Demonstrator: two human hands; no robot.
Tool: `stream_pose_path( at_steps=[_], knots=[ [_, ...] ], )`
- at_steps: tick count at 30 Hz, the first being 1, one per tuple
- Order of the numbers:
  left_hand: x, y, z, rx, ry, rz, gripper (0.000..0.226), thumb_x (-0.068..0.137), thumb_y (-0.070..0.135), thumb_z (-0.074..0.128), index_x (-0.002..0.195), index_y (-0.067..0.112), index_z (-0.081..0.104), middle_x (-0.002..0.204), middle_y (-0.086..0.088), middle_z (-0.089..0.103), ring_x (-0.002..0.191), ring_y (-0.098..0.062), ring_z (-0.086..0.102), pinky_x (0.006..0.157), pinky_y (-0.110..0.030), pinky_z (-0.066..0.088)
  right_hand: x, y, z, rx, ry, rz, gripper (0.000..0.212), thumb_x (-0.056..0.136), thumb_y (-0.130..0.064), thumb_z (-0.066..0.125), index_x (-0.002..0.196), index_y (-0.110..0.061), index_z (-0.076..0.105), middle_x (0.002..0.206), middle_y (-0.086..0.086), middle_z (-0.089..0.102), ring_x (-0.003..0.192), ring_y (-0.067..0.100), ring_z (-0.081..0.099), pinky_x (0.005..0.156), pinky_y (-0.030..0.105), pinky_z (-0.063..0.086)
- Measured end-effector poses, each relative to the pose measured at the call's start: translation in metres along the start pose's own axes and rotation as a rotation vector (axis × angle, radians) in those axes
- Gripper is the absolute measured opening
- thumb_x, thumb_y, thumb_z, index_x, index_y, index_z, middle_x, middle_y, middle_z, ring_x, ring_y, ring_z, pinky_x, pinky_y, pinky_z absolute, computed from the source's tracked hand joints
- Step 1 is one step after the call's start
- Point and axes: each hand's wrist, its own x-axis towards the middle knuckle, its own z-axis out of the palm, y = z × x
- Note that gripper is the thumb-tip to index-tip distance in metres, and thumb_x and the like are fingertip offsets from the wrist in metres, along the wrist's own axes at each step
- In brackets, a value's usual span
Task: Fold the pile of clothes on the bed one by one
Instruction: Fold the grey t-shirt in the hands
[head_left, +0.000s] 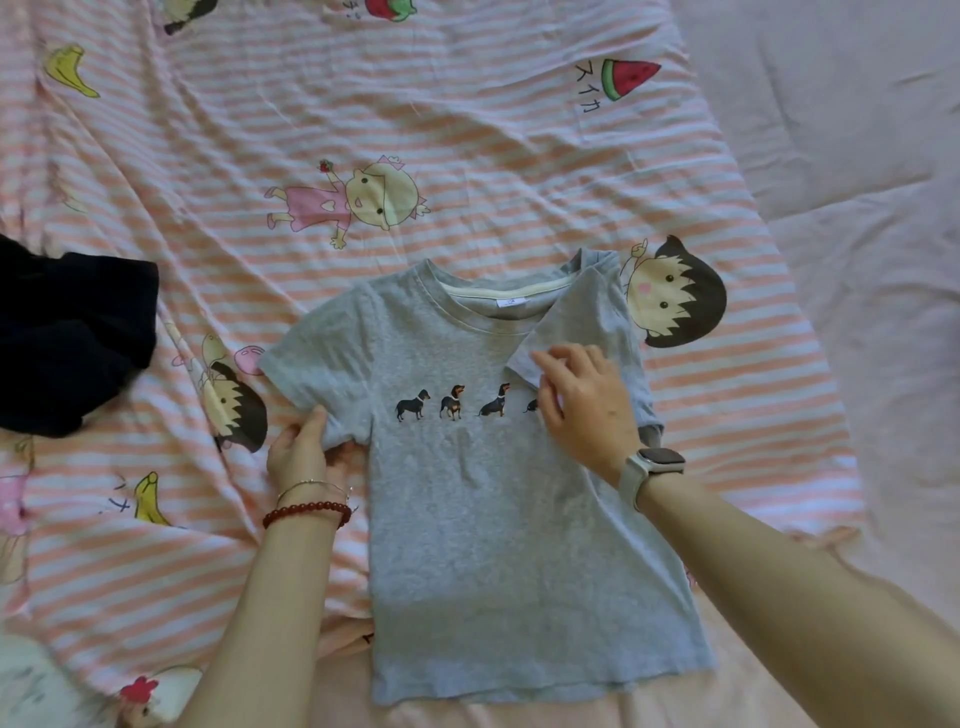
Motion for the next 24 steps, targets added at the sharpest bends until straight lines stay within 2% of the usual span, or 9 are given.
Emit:
stream_pose_path(
  at_steps=[1,3,6,8,11,13,16,20,24],
  knots=[
    [0.002,0.002,0.001,-0.016,-0.013,-0.015,0.011,0.092,0.008,0.054,0.081,0.011,0.054,0.082,-0.004,0.059,0.059,-0.01,0.061,0.042,-0.018,0.05,0.002,0.0,-0.002,-0.076,0.04,0.045,0.041,0.089,-0.025,0.037,0.118,-0.009,0.061,0.112,0.013,0.061,0.101,0.029,0.054,0.082,0.042,0.044],
    [0.005,0.003,0.002,-0.005,-0.03,-0.047,0.009,0.09,0.012,0.058,0.082,0.015,0.056,0.081,-0.002,0.06,0.056,-0.009,0.059,0.039,-0.016,0.046,0.003,0.002,-0.003,-0.212,-0.115,0.096,0.054,0.091,-0.037,0.024,0.137,-0.017,0.045,0.143,0.012,0.041,0.132,0.028,0.034,0.107,0.047,0.02],
    [0.003,0.005,0.003,0.063,-0.043,-0.051,0.005,0.088,0.014,0.061,0.092,0.012,0.06,0.086,-0.001,0.063,0.069,-0.014,0.06,0.045,-0.019,0.052,0.003,0.011,-0.001,-0.261,-0.496,0.125,0.063,0.09,-0.049,0.003,0.149,-0.03,0.009,0.158,0.002,-0.005,0.144,0.022,-0.009,0.113,0.048,-0.011],
    [0.004,0.007,0.008,0.057,-0.061,0.062,0.018,0.088,0.009,0.06,0.105,0.012,0.057,0.092,-0.001,0.063,0.081,-0.019,0.062,0.06,-0.027,0.056,0.007,0.014,-0.003,-0.182,-0.527,0.146,0.054,0.098,-0.046,0.011,0.149,-0.03,0.011,0.158,0.0,-0.005,0.144,0.02,-0.011,0.114,0.047,-0.011],
    [-0.011,0.004,0.022,0.298,-0.156,0.555,0.035,0.083,0.005,0.061,0.117,0.007,0.053,0.111,-0.005,0.059,0.104,-0.021,0.055,0.095,-0.031,0.044,0.008,0.011,-0.013,0.129,-0.323,0.217,0.044,0.101,-0.031,0.03,0.144,-0.021,0.032,0.155,0.002,0.021,0.144,0.019,0.01,0.117,0.042,0.001],
    [-0.027,-0.009,0.032,0.612,-0.343,0.919,0.035,0.082,0.009,0.055,0.116,0.003,0.055,0.107,-0.006,0.057,0.097,-0.014,0.052,0.089,-0.02,0.04,0.006,0.007,-0.023,0.381,-0.166,0.318,0.039,0.1,-0.02,0.035,0.138,-0.012,0.042,0.147,0.006,0.038,0.139,0.019,0.026,0.114,0.032,0.017],
    [-0.036,-0.036,0.035,1.154,-0.595,1.303,0.031,0.077,0.019,0.047,0.105,0.019,0.061,0.082,-0.008,0.054,0.074,-0.024,0.052,0.066,-0.034,0.047,0.003,0.003,-0.034,0.539,-0.075,0.46,0.037,0.1,-0.015,0.035,0.134,-0.007,0.046,0.138,0.006,0.047,0.13,0.015,0.038,0.099,0.017,0.026],
    [-0.028,-0.048,0.018,1.494,-0.74,1.332,0.031,0.078,0.035,0.046,0.09,0.019,0.07,0.086,-0.004,0.059,0.081,-0.026,0.06,0.067,-0.045,0.052,0.002,0.008,-0.033,0.455,-0.059,0.427,0.037,0.098,-0.013,0.038,0.134,-0.006,0.046,0.136,0.009,0.049,0.128,0.019,0.042,0.101,0.021,0.028],
    [-0.023,-0.031,0.019,1.496,-0.55,1.295,0.041,0.08,0.036,0.042,0.102,0.012,0.067,0.111,-0.014,0.061,0.1,-0.034,0.058,0.08,-0.047,0.05,-0.001,0.005,-0.023,0.192,0.015,0.177,0.04,0.094,-0.013,0.042,0.132,-0.002,0.048,0.135,0.015,0.049,0.127,0.026,0.042,0.109,0.035,0.031]
  ],
)
